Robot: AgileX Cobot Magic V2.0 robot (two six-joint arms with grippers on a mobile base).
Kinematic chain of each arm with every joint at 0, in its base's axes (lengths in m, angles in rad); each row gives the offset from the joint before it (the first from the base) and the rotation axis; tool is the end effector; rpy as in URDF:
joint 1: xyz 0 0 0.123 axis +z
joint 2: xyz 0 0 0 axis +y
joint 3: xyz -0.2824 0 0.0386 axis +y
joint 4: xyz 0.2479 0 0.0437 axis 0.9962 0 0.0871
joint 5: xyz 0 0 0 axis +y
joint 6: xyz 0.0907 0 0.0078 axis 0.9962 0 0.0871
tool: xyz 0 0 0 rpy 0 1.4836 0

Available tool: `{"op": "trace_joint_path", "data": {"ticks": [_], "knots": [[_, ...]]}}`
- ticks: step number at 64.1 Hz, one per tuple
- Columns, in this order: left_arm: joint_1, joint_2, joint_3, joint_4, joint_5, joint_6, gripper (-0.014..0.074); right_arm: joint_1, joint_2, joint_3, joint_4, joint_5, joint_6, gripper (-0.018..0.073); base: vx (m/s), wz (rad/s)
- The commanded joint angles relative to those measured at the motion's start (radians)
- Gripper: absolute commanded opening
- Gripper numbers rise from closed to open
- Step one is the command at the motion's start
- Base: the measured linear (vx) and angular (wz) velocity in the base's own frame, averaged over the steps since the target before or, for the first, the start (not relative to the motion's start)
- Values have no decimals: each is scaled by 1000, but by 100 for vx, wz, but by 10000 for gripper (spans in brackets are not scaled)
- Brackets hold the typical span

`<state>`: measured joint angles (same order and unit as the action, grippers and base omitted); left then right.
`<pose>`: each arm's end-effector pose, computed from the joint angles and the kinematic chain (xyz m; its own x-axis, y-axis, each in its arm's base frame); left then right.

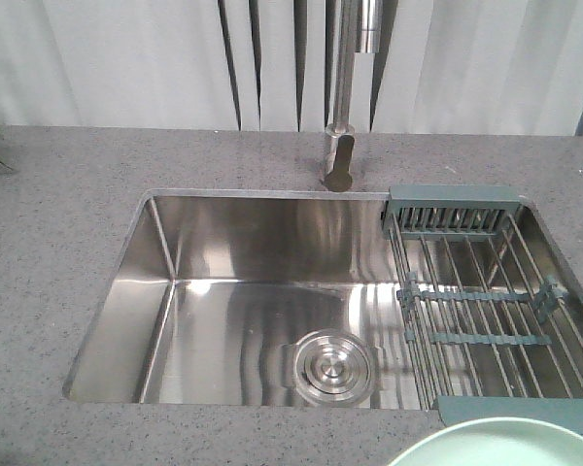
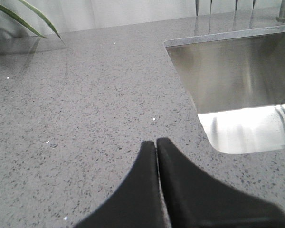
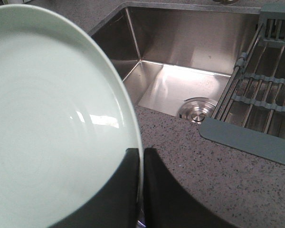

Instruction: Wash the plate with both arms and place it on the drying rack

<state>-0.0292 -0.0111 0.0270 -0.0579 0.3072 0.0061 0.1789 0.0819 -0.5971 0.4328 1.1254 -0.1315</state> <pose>0.0542 -0.0032 0.1769 -0.2351 -0.0422 -0.9710 0.0347 0.9981 -0.0518 -0.0156 0.0322 0.3054 -0.4893 -0.0274 -0.8717 -0.4636 0.8548 0.2333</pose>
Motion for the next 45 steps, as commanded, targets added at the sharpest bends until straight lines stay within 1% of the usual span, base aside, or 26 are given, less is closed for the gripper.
{"op": "trace_joint_path", "data": {"ticks": [1,45], "knots": [[-8,-14,-26,-3,-69,-6,-6,-6,19,-22,23,-73,0,-4,6,-1],[-8,-14,-26,-3,-69,-6,-6,-6,19,-22,23,-73,0,-4,4,-1]]}}
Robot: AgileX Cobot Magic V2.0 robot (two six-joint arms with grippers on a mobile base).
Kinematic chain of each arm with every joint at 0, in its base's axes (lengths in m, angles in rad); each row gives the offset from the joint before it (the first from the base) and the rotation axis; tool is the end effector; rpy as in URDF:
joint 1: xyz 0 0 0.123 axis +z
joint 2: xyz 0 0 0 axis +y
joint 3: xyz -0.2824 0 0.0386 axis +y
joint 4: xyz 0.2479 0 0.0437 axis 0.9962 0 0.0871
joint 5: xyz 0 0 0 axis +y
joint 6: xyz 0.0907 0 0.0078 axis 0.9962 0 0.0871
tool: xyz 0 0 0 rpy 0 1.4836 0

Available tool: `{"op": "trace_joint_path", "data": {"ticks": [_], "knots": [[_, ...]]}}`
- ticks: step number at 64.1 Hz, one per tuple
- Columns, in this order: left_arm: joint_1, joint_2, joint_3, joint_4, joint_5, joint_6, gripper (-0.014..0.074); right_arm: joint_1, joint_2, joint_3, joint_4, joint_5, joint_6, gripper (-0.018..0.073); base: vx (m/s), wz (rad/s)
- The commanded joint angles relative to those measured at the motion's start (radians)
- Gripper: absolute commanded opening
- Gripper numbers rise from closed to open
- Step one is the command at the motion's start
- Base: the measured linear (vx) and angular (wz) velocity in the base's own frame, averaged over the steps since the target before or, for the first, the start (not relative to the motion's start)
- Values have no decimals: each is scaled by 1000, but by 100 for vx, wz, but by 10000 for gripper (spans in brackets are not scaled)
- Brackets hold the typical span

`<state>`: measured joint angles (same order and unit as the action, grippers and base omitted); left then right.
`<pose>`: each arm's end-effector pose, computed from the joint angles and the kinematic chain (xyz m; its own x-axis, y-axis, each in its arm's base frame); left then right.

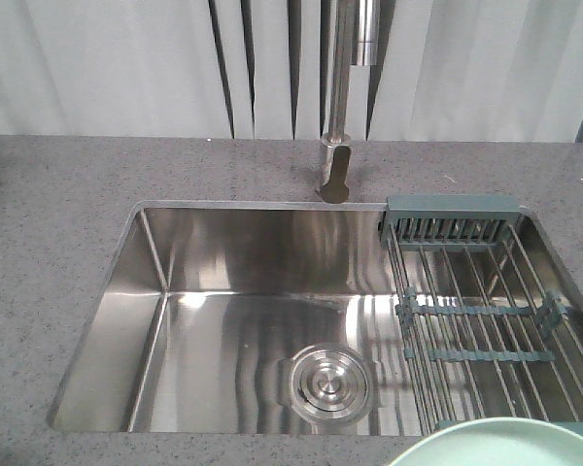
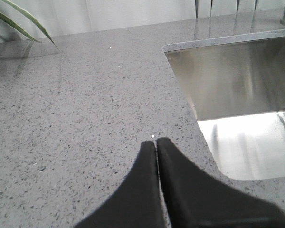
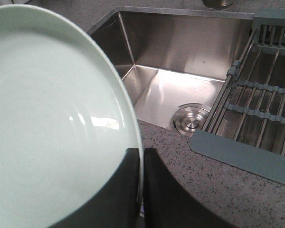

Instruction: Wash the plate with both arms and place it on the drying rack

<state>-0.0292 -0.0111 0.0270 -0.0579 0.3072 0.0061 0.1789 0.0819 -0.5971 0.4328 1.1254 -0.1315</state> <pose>0.0542 -0.0032 0.1769 -0.2351 -0.0422 -0.9710 0.0347 0.9981 -0.0518 -0.0156 0.0322 0.3054 -0.4893 -0.0274 -0.8717 -0.4636 0.8548 0.2333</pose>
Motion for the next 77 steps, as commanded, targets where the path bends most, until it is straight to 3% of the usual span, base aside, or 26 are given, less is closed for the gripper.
{"op": "trace_joint_path", "data": {"ticks": [1,77], "knots": [[-8,-14,-26,-3,-69,-6,-6,-6,19,-22,23,-73,0,-4,4,-3],[-8,-14,-26,-3,-69,-6,-6,-6,19,-22,23,-73,0,-4,2,-1]]}}
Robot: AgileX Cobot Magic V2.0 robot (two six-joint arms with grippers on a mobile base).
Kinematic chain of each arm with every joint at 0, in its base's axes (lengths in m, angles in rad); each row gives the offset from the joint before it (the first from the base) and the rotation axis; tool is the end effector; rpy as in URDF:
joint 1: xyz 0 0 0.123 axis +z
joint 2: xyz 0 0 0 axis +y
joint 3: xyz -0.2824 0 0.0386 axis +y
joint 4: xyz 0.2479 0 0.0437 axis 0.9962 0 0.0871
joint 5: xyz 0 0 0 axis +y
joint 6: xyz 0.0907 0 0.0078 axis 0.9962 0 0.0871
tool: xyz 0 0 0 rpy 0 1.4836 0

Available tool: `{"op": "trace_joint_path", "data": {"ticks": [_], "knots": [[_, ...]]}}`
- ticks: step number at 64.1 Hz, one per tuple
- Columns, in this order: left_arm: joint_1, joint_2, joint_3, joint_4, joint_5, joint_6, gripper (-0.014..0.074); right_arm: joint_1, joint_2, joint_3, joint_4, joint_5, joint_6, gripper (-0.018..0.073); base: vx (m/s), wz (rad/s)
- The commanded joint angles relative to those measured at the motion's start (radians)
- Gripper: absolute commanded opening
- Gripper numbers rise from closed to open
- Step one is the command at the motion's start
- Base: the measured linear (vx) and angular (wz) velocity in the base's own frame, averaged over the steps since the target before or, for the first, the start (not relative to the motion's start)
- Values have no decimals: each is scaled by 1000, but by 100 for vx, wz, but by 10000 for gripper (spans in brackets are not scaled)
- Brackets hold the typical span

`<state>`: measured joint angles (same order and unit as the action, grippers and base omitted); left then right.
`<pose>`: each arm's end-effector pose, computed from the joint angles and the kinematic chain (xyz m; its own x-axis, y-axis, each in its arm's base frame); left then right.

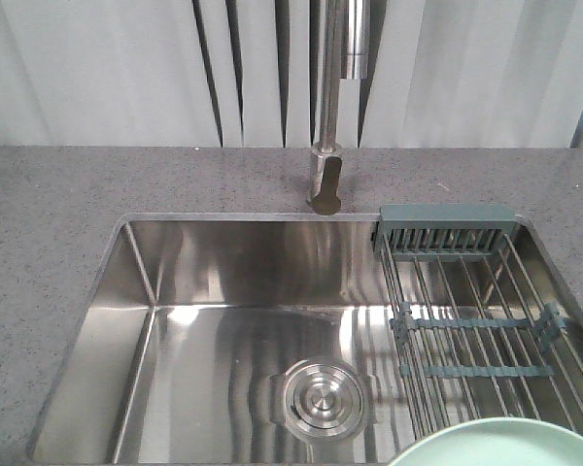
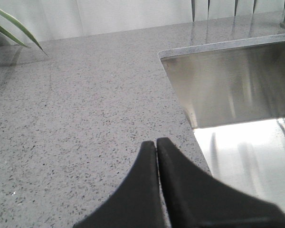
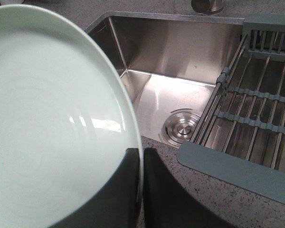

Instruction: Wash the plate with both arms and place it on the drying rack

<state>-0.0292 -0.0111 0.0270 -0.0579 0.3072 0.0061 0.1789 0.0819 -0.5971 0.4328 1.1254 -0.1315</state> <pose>0.0542 -0.0032 0.1769 -0.2351 -0.0422 -0.9710 0.0347 0.9981 -0.0518 -0.0156 0.0322 0.3054 -0.4893 -0.0274 -0.8717 -0.4636 0.8548 0.2333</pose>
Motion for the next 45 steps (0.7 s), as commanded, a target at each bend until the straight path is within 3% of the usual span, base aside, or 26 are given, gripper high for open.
{"op": "trace_joint_path", "data": {"ticks": [1,45], "knots": [[-8,-14,-26,-3,-69,-6,-6,-6,19,-22,23,-73,0,-4,2,-1],[-8,-14,-26,-3,-64,1,-6,-6,19,-22,23,-73,0,-4,0,0]]}}
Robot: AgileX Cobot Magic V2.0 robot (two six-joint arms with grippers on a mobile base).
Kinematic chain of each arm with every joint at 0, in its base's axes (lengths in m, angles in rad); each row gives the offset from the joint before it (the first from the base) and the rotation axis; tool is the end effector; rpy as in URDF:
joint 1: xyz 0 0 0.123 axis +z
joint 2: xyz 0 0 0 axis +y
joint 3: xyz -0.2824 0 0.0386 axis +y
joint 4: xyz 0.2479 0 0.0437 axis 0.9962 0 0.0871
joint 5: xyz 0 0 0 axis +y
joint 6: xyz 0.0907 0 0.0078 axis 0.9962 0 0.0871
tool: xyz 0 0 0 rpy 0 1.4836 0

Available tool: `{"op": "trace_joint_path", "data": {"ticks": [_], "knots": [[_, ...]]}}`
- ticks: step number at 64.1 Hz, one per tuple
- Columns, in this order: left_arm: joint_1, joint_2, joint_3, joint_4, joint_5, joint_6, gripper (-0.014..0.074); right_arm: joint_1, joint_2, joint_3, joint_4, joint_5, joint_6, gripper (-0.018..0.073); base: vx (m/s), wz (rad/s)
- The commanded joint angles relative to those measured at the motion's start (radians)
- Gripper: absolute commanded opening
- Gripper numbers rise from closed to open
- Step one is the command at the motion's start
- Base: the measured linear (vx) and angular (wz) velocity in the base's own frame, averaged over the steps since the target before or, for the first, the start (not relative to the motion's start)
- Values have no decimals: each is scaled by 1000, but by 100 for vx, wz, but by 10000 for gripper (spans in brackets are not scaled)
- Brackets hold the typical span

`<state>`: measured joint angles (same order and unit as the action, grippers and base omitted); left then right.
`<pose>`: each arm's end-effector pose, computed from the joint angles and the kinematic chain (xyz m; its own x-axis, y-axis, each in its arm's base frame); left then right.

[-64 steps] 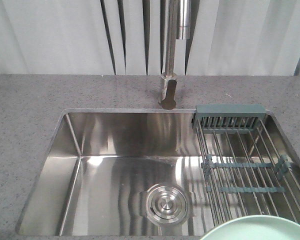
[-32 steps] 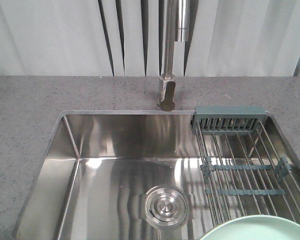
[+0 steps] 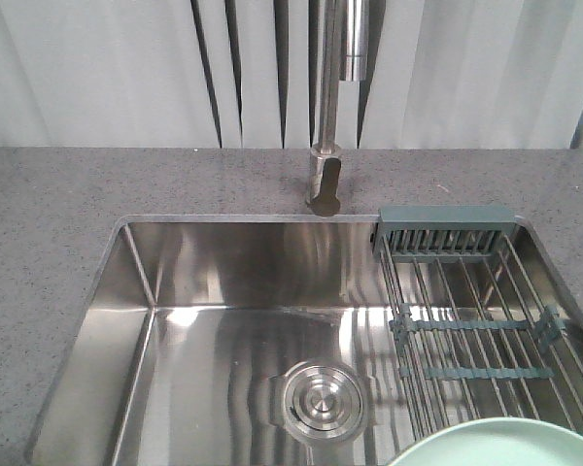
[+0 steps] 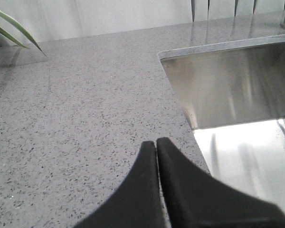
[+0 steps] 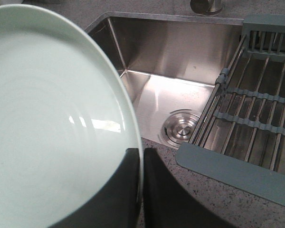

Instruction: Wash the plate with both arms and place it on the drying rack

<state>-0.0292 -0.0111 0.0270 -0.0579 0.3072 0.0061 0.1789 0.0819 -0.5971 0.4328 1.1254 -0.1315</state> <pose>0.0542 -0.0032 0.1769 -0.2351 -0.0422 -0.9710 0.0347 0.9981 -0.0518 -0.0156 0.0322 0.3054 -0.4893 -0.0274 -0.8717 -0.4636 0.8548 0.2333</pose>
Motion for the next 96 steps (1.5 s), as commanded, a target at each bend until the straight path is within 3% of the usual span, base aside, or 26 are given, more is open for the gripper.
{"op": "trace_joint_path", "data": {"ticks": [1,58,82,96], "knots": [[-8,-14,-26,-3,-64,1,-6,-6,19,-22,23,-73,0,-4,0,0],[-8,-14,-26,-8,-80,-6,-6,-6,19,-22,23,-73,0,-4,0,0],[-8,-14,-27,-328,-225,-265,-6,-6,19,-22,23,-73,0,-4,0,0],[-8,-14,-32,-326,-237,-267,-6,-6,19,-22,23,-73,0,-4,0,0]]}}
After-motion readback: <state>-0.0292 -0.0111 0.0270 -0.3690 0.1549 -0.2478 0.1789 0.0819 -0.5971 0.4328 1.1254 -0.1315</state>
